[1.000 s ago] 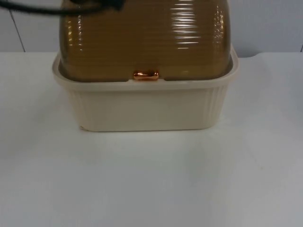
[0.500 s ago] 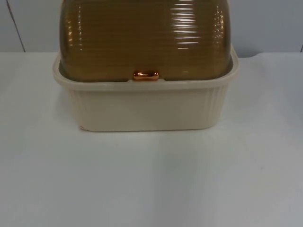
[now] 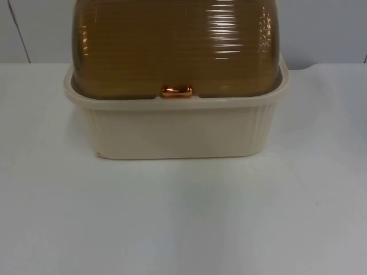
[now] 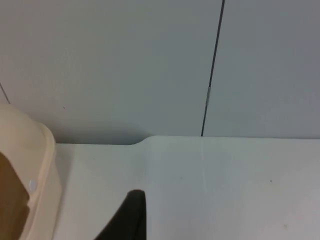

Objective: Open the box lid with the left hand, place the block into the box with the right hand, then close the box lid with the left hand.

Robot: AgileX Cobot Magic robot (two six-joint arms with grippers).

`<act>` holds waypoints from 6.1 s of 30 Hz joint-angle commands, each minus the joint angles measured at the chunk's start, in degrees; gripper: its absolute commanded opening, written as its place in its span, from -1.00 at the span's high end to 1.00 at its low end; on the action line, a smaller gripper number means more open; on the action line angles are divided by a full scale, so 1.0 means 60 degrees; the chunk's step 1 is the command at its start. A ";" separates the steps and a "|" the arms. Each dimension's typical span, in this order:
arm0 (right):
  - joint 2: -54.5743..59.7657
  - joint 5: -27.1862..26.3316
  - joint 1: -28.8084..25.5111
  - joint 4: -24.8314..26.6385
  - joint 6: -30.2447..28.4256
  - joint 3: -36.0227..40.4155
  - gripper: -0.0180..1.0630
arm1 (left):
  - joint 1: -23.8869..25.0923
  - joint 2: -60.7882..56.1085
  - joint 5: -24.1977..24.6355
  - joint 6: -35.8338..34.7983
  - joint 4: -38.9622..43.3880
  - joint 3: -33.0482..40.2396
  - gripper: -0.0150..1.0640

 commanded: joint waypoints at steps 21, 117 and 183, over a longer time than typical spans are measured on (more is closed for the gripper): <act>-0.0127 -0.0052 -0.0043 0.0047 -0.0011 0.0039 -0.97 | -0.0141 -0.0105 -0.1131 0.0366 -0.0639 -0.0004 -0.98; -1.0192 0.5857 0.0794 -0.0643 0.1087 0.0370 -0.99 | 0.0014 -1.0866 0.8543 -0.4069 0.4747 -0.0979 -0.98; -1.0192 0.4503 0.0794 -0.1212 0.1687 0.6214 -0.99 | -0.0250 -1.0866 0.7459 -0.3664 0.4182 0.5522 -0.98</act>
